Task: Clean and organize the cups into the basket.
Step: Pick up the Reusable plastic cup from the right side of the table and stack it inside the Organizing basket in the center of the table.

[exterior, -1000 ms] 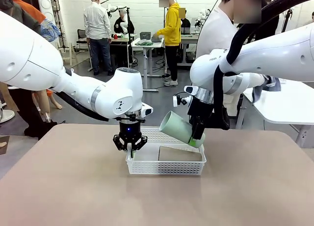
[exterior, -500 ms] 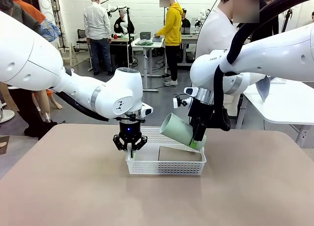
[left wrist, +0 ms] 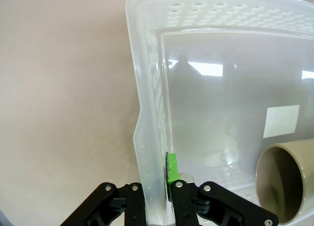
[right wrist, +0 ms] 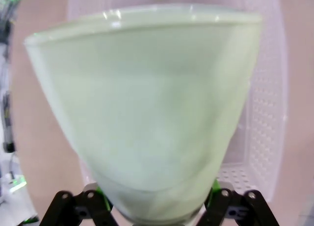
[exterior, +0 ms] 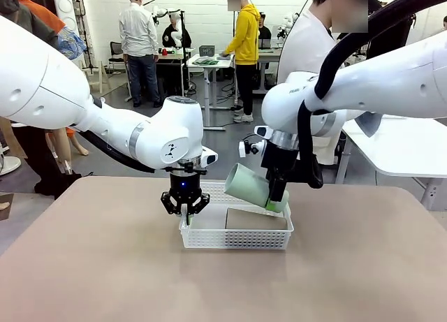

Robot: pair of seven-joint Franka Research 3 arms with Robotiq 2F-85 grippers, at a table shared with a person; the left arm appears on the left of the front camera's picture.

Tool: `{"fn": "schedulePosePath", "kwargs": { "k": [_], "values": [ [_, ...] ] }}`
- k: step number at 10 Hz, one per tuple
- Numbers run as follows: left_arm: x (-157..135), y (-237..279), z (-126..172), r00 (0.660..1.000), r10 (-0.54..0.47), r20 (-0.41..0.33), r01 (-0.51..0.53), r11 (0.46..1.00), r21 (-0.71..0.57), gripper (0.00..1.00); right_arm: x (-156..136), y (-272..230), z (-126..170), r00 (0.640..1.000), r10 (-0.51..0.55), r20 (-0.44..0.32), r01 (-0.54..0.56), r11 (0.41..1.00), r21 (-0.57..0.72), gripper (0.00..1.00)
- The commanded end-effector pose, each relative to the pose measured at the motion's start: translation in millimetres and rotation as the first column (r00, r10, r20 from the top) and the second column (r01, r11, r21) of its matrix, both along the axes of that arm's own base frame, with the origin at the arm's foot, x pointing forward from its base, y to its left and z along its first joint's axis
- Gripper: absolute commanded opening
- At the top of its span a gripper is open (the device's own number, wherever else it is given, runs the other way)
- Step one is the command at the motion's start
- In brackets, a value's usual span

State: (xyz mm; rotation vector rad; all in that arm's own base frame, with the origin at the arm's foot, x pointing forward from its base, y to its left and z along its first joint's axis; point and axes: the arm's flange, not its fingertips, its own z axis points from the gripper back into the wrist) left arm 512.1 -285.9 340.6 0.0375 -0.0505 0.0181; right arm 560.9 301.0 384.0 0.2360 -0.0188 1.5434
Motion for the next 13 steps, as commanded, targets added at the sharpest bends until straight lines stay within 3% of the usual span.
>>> {"fn": "schedulePosePath", "kwargs": {
  "k": [1, 8, 10, 13],
  "values": [
    [-1, 1, -2, 1.0, -0.006, -0.001, 0.006, 1.0, 0.005, 0.0, 18, 21, -6, 0.997, -0.051, 0.063, 0.057, 0.994, -0.098, 0.78],
    [-1, 1, -2, 1.0, -0.006, -0.001, 0.006, 1.0, 0.005, 0.0, 37, 19, -47, 0.999, -0.043, 0.028, 0.046, 0.991, -0.122, 0.78],
    [-1, 1, -2, 1.0, -0.006, -0.001, 0.006, 1.0, 0.005, 0.0, 37, 18, -49, 0.999, -0.042, 0.007, 0.042, 0.992, -0.118, 0.98],
    [-1, 1, -2, 1.0, -0.006, -0.001, 0.006, 1.0, 0.005, 0.0, 32, 15, -41, 0.999, -0.045, 0.019, 0.047, 0.994, -0.101, 1.0]
  ]
}}
